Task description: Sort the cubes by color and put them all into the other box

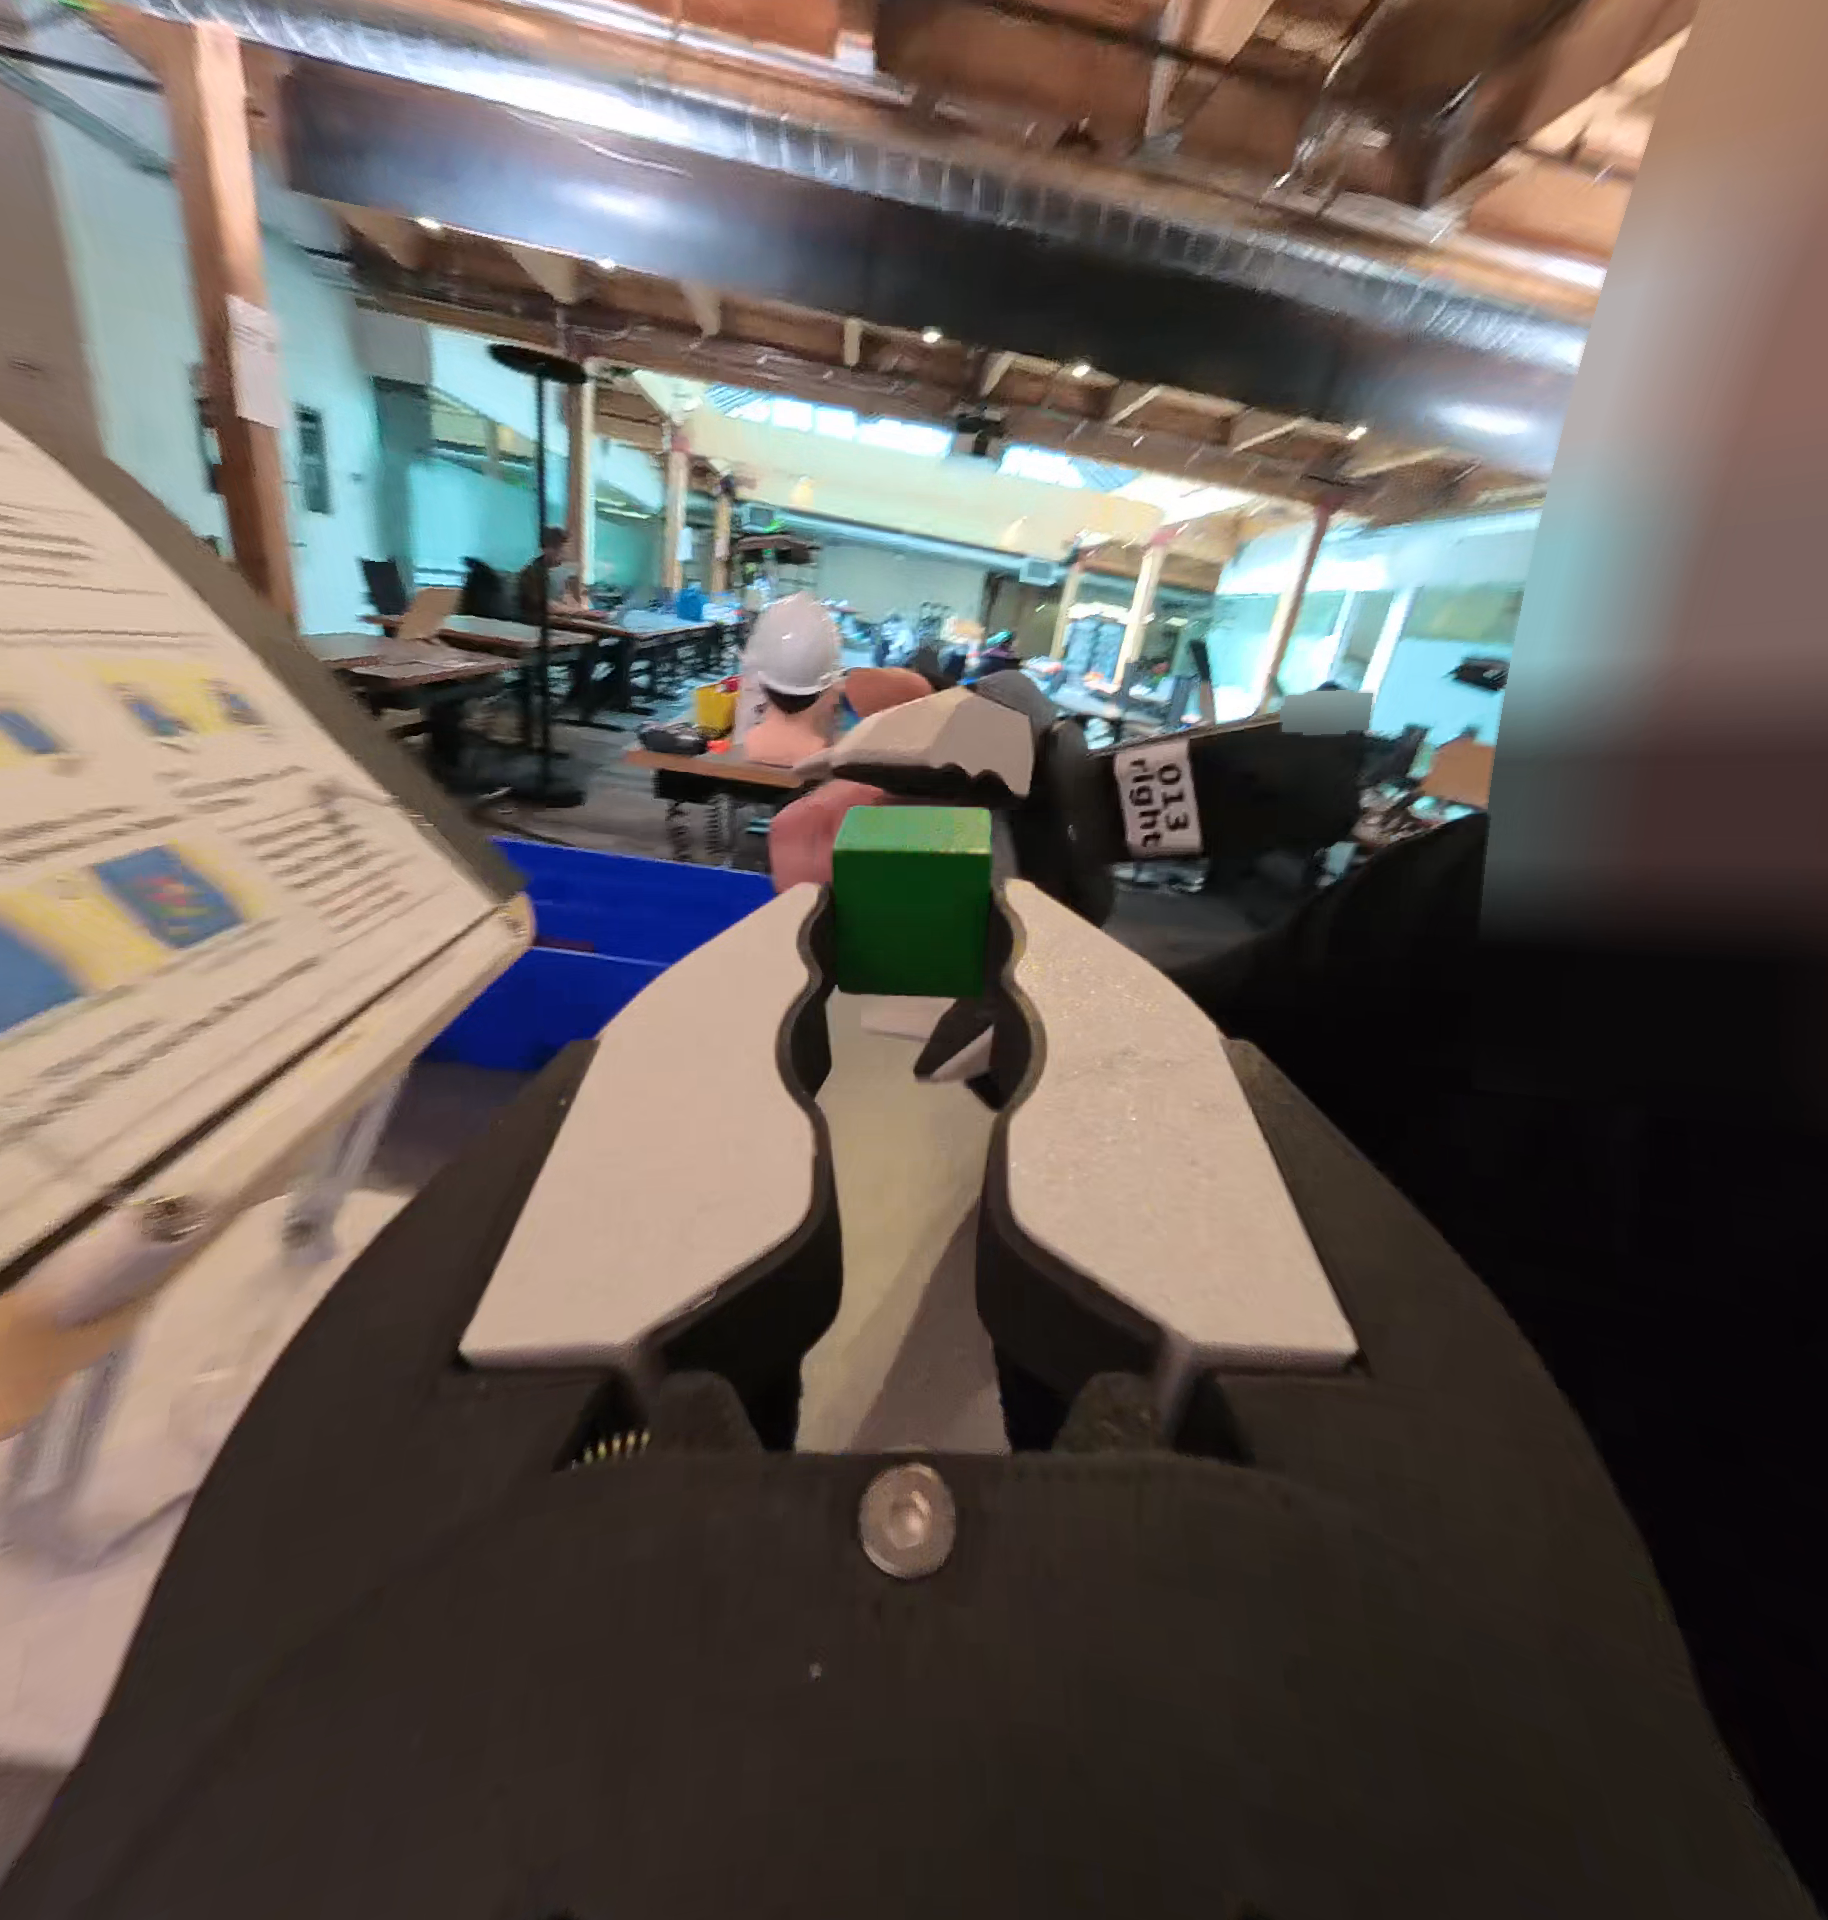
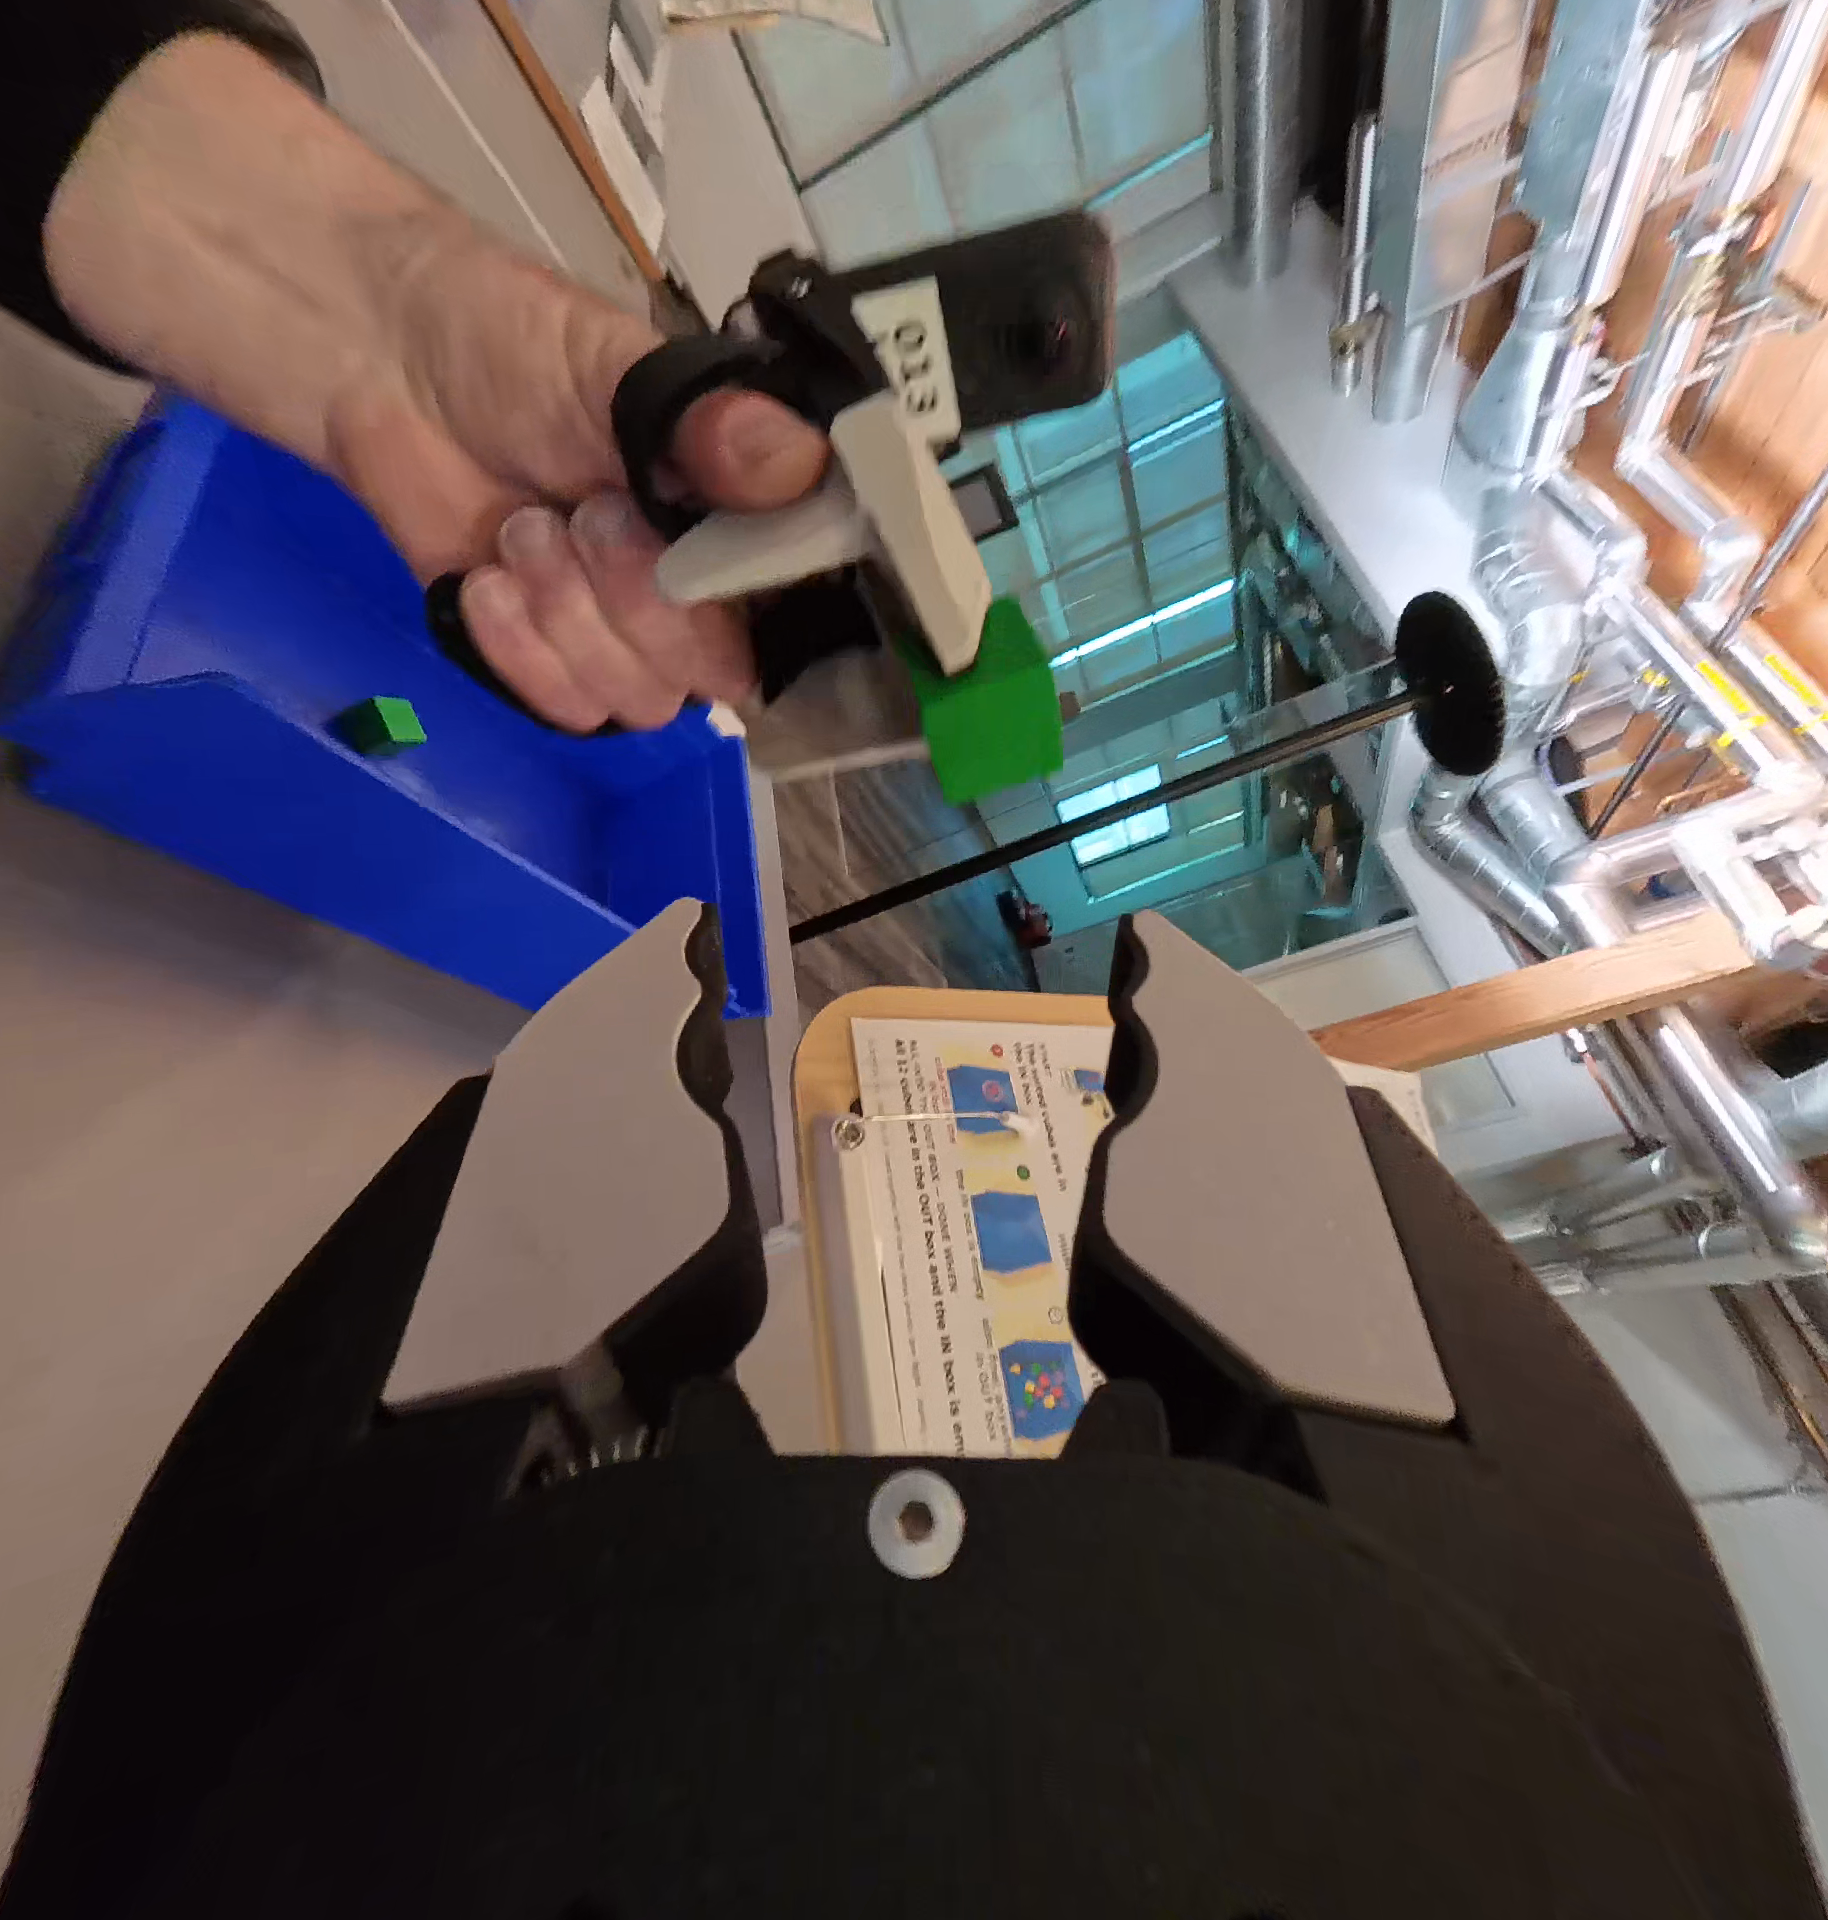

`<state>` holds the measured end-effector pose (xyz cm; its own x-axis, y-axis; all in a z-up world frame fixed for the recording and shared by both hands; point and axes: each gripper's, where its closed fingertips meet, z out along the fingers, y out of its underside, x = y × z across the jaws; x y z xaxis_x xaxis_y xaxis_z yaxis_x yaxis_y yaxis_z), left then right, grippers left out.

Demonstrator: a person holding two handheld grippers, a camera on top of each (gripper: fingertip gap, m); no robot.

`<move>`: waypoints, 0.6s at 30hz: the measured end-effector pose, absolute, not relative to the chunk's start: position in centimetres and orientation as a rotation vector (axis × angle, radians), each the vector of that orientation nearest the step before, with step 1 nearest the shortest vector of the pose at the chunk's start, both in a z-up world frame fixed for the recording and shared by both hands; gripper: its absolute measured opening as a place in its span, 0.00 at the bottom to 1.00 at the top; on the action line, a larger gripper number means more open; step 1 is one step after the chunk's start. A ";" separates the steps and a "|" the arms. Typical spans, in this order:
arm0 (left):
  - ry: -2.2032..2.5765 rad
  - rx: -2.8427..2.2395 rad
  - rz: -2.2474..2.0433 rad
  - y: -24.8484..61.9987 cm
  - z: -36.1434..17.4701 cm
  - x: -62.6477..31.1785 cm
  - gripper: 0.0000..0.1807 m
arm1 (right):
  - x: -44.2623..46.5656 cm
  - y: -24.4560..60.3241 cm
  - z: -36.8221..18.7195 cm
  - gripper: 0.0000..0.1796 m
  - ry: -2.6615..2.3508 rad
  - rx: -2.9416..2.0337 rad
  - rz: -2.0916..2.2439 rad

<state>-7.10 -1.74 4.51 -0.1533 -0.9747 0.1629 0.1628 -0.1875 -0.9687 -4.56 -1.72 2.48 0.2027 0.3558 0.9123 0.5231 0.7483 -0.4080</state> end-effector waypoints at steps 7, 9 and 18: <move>1.120 -1.112 -1.710 -4.0 2.8 -3.3 0.15 | -4.5 -3.5 3.1 0.35 -1.407 -0.650 -0.078; 1.121 -1.105 -1.748 -4.1 2.5 -3.0 0.15 | -4.5 -3.5 2.8 0.32 -1.425 -0.657 -0.073; 1.198 -1.080 -1.851 -5.6 1.3 -2.1 0.15 | -4.7 -4.3 1.4 0.16 -1.522 -0.621 -0.087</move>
<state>-2.12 -5.62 1.27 -0.4303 -0.8587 0.2784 0.0974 -0.3508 -0.9314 -4.72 -4.29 1.36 0.0782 0.3223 0.9434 0.4280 0.8438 -0.3237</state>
